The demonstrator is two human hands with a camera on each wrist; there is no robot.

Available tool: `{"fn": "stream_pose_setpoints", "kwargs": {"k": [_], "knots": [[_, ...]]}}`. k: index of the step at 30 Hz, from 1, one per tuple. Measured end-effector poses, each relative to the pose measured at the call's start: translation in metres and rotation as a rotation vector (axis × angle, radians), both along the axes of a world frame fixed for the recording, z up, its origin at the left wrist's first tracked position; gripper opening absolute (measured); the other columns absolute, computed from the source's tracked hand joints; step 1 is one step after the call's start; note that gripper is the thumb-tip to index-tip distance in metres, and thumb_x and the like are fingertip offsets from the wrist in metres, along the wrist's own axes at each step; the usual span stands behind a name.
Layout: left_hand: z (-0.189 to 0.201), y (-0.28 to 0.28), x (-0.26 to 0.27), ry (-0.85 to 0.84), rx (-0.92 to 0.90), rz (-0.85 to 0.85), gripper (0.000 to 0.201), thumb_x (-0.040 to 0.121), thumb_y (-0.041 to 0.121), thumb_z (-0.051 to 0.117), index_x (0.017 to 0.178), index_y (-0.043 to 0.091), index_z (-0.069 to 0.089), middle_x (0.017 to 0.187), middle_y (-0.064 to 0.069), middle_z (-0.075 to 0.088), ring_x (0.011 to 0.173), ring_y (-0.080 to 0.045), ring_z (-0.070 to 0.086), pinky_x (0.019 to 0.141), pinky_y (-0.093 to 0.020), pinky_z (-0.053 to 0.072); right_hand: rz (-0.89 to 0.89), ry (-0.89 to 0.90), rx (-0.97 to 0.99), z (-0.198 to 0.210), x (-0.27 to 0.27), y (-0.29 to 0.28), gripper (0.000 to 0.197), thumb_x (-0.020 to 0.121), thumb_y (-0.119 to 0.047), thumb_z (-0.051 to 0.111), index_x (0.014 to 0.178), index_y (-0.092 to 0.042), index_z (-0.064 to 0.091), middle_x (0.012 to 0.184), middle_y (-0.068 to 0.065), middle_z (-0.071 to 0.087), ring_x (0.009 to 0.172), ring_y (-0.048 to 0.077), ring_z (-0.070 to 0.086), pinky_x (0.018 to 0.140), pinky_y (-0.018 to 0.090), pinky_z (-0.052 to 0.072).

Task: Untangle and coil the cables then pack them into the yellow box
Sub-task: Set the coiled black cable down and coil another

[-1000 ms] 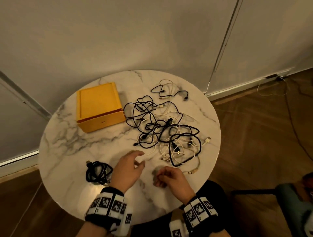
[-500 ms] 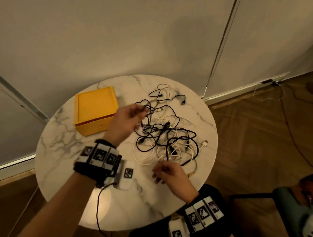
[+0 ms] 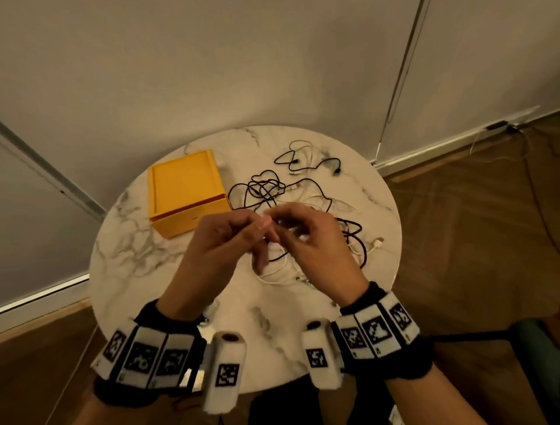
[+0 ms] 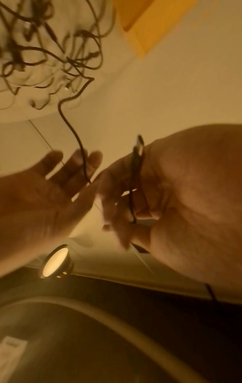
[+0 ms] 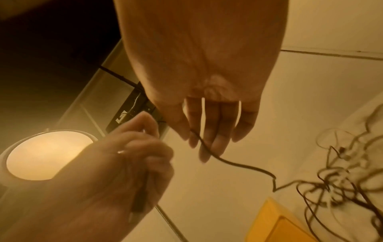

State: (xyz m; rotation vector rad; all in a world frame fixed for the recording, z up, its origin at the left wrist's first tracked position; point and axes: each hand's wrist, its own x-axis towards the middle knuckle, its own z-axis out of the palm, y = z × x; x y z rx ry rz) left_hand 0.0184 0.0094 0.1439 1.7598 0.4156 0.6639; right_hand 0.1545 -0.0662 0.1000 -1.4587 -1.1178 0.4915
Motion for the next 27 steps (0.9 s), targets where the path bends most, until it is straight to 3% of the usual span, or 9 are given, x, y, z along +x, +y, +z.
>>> {"fn": "stream_pose_setpoints", "kwargs": {"k": [2,5,10,12,14,19,21,24,27], "knots": [[-0.002,-0.001,-0.011,-0.036,-0.202,0.061,0.032,0.095,0.026,0.049,0.080,0.005,0.068,0.050,-0.002,0.042,0.044,-0.014,0.033,0.045,-0.023,0.029,0.076,0.031,-0.056,-0.010,-0.006,0.000,0.008,0.087,-0.015,0.068,0.093,-0.017,0.073,0.086,-0.004,0.072,0.079,0.011,0.066,0.073,0.035,0.052],[-0.007,0.000,-0.023,-0.052,-0.424,0.095,0.034,0.094,0.024,0.041,0.089,0.008,0.071,0.054,0.000,0.034,0.047,-0.012,0.025,0.045,-0.026,0.019,0.103,0.069,-0.092,-0.022,-0.011,-0.010,0.006,0.087,-0.015,0.068,0.091,-0.017,0.073,0.083,-0.007,0.074,0.081,0.009,0.068,0.078,0.044,0.052],[-0.022,0.002,-0.039,-0.091,-0.536,0.060,0.035,0.093,0.022,0.040,0.098,0.013,0.074,0.065,-0.006,0.054,0.052,-0.015,0.047,0.045,-0.023,0.038,0.206,0.124,-0.067,-0.028,-0.026,-0.020,0.007,0.089,-0.012,0.065,0.091,-0.014,0.071,0.079,-0.002,0.073,0.077,0.014,0.069,0.076,0.048,0.051],[-0.026,0.003,-0.046,-0.100,-0.492,0.019,0.031,0.089,0.034,0.055,0.105,0.016,0.074,0.072,-0.006,0.061,0.058,-0.016,0.054,0.049,-0.023,0.044,0.247,0.187,-0.054,-0.029,-0.034,-0.021,0.007,0.089,-0.010,0.065,0.091,-0.012,0.071,0.079,0.003,0.073,0.074,0.015,0.069,0.075,0.050,0.051],[-0.029,0.002,-0.053,-0.086,-0.410,0.022,0.039,0.078,0.047,0.069,0.105,0.019,0.074,0.074,-0.005,0.065,0.062,-0.016,0.059,0.053,-0.024,0.047,0.305,0.227,-0.070,-0.031,-0.046,-0.021,0.008,0.090,-0.008,0.065,0.091,-0.011,0.072,0.079,0.003,0.073,0.073,0.013,0.068,0.075,0.051,0.050],[-0.032,-0.007,-0.067,-0.149,-0.457,0.150,0.043,0.063,0.048,0.082,0.095,0.019,0.077,0.069,-0.003,0.067,0.058,-0.013,0.062,0.057,-0.023,0.053,0.405,0.343,-0.117,-0.042,-0.065,-0.022,0.014,0.094,-0.008,0.058,0.097,-0.006,0.071,0.077,0.005,0.072,0.073,0.020,0.066,0.077,0.038,0.055],[-0.035,-0.011,-0.069,-0.150,-0.455,0.179,0.039,0.065,0.034,0.083,0.101,0.019,0.076,0.077,-0.002,0.070,0.066,-0.014,0.066,0.065,-0.023,0.054,0.369,0.367,-0.123,-0.044,-0.059,-0.019,0.016,0.095,-0.005,0.055,0.098,-0.004,0.071,0.071,0.003,0.069,0.068,0.016,0.062,0.071,0.028,0.052],[-0.041,-0.015,-0.074,-0.149,-0.473,0.248,0.036,0.074,-0.003,0.071,0.105,0.014,0.074,0.082,-0.005,0.070,0.072,-0.018,0.067,0.066,-0.026,0.054,0.388,0.271,-0.181,-0.051,-0.058,-0.013,0.014,0.094,-0.007,0.059,0.089,-0.006,0.072,0.065,0.002,0.069,0.061,0.012,0.062,0.065,0.020,0.049],[-0.045,-0.015,-0.077,-0.202,-0.522,0.312,0.032,0.083,-0.003,0.057,0.106,0.011,0.072,0.086,-0.007,0.072,0.078,-0.019,0.069,0.070,-0.026,0.055,0.397,0.125,-0.254,-0.062,-0.055,-0.012,0.015,0.094,-0.014,0.060,0.087,-0.014,0.074,0.068,-0.001,0.070,0.062,0.004,0.060,0.065,0.017,0.046]]}}
